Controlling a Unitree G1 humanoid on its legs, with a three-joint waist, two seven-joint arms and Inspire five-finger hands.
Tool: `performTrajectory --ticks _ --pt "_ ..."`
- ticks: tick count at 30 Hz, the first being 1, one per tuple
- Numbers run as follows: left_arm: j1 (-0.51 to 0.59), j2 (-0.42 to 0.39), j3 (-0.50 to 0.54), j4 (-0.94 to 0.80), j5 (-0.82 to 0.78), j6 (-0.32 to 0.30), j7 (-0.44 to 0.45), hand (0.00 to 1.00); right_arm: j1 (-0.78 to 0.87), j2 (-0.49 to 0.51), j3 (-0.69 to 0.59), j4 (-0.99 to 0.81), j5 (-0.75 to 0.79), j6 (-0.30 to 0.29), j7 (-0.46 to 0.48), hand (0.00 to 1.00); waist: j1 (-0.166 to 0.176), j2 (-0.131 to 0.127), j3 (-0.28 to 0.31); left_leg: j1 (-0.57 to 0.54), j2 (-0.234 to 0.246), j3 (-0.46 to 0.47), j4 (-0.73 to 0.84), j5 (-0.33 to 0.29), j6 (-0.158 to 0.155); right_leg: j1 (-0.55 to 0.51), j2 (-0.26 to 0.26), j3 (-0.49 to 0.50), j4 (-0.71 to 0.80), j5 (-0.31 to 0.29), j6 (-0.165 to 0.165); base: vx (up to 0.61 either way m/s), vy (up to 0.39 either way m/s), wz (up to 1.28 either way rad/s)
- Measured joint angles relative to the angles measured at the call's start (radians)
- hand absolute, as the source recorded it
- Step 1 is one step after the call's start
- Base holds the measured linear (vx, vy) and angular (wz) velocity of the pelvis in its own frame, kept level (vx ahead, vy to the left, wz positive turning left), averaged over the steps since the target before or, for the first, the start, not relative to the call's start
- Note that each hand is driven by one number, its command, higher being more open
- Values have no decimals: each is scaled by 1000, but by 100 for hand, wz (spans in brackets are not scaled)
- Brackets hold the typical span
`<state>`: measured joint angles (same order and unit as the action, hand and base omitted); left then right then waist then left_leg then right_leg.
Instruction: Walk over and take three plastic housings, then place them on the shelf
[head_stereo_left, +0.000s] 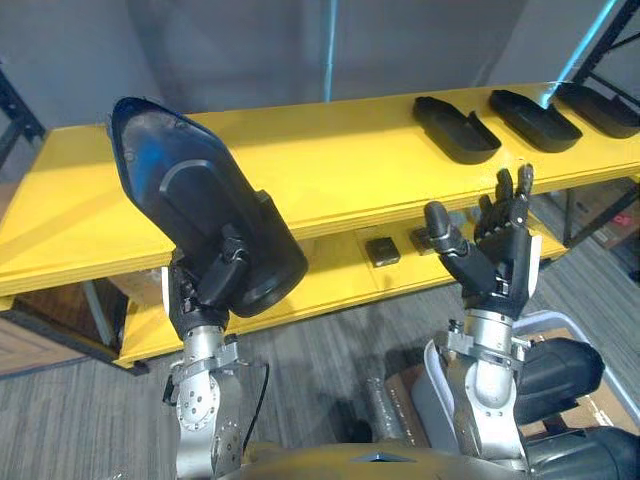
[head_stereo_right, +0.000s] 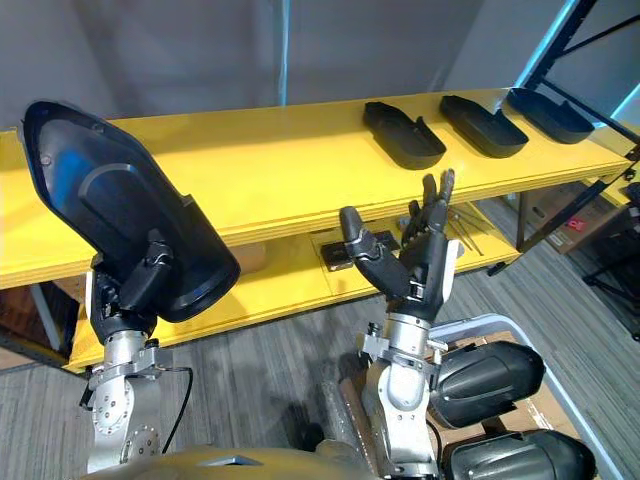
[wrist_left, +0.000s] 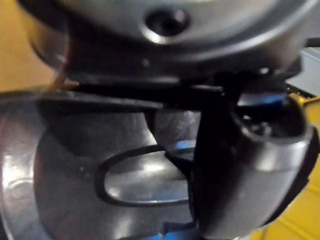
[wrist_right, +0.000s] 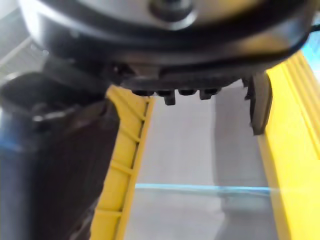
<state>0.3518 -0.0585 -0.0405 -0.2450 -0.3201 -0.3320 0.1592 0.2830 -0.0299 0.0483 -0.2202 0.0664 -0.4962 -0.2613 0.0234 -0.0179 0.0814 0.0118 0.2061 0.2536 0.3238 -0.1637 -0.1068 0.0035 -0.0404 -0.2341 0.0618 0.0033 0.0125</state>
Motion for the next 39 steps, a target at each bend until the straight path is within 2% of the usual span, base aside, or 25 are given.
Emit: performTrajectory --ticks 1,2,3,4,6,8,10,11,12,13,15,17,22,23,27,32,39 --pt "-2 -1 -4 -1 1 0 -4 0 25 -5 -10 0 21 3 18 100 4 11 4 -47 35 1 173 -4 8 37 12 21 -13 -5 -8 124 -59 -31" --pt "-3 -1 -4 -1 3 0 -6 0 32 -6 -12 0 33 4 25 100 5 21 5 -62 52 0 236 0 13 54 19 25 -16 -9 -14 139 -42 -40" --pt "-3 2 -1 -1 15 0 -12 0 45 -4 -23 0 48 4 40 100 4 37 1 -93 84 1 340 1 35 77 29 42 -18 -22 -26 117 -2 -36" --pt "-3 4 -4 -1 16 0 -21 0 58 -1 -33 -2 67 4 53 100 3 46 -8 -94 103 23 347 -18 63 88 33 57 -20 -41 -41 82 15 -32" --pt "-11 6 -10 -4 18 0 -38 0 58 0 -56 -9 82 4 62 100 -2 68 -25 -85 106 81 239 -44 82 84 25 83 -16 -52 -42 58 45 -31" --pt "-27 8 -14 -16 23 2 -54 0 61 3 -58 -24 101 6 70 100 -5 73 -27 -66 94 141 81 -38 86 83 8 105 -8 -60 -32 59 108 -31" --pt "-47 15 -14 -33 57 7 -68 0 61 1 -55 -35 100 11 88 100 -3 79 -29 -54 77 155 -59 29 85 78 -1 128 19 -79 -13 65 159 -41" --pt "-49 33 -13 -44 57 7 -83 0 58 -12 -41 -37 99 22 104 100 4 84 -36 -23 58 152 -96 119 40 58 -7 159 56 -101 6 93 195 -49" --pt "-53 50 -11 -52 57 15 -88 0 58 -11 -25 -38 98 33 112 100 0 81 -48 -4 42 156 -114 124 28 55 -25 163 71 -113 21 124 215 -45" --pt "-85 76 -7 -61 57 42 -101 0 55 -11 -13 -38 97 35 130 100 -4 59 -49 4 13 164 -128 123 29 49 -51 172 74 -111 46 114 194 -18" --pt "-123 87 0 -70 56 85 -112 0 47 -11 1 -38 94 42 154 100 0 45 -40 21 -13 172 -142 121 33 48 -70 192 69 -103 62 58 143 -24" --pt "-139 87 13 -73 56 133 -114 0 46 -7 14 -37 94 45 171 100 -1 44 -39 57 -40 185 -180 119 35 53 -85 214 66 -101 76 34 119 -30" --pt "-204 97 7 -41 47 251 -134 0 60 44 40 -27 151 50 235 100 -34 44 -49 114 -89 205 -278 134 37 67 -112 219 47 -98 94 -1 73 -10" --pt "-254 99 0 9 48 271 -134 0 60 48 51 -17 190 56 261 100 -40 43 -57 121 -97 207 -303 146 37 67 -115 218 40 -93 100 0 0 0" --pt "-450 109 -3 211 32 326 -98 0 58 45 115 36 185 74 312 100 -66 41 -63 127 -108 214 -337 170 38 67 -113 217 19 -71 113 5 7 -3" --pt "-624 122 5 430 -50 338 -26 0 66 40 159 63 185 99 321 100 -97 44 -65 135 -108 233 -369 182 36 67 -107 214 -1 -50 113 12 -4 -10" --pt "-733 193 64 563 -80 339 78 0 157 24 169 109 180 157 328 100 -141 45 -66 138 -107 275 -396 189 36 42 -100 221 -12 -26 114 1 -4 -16"
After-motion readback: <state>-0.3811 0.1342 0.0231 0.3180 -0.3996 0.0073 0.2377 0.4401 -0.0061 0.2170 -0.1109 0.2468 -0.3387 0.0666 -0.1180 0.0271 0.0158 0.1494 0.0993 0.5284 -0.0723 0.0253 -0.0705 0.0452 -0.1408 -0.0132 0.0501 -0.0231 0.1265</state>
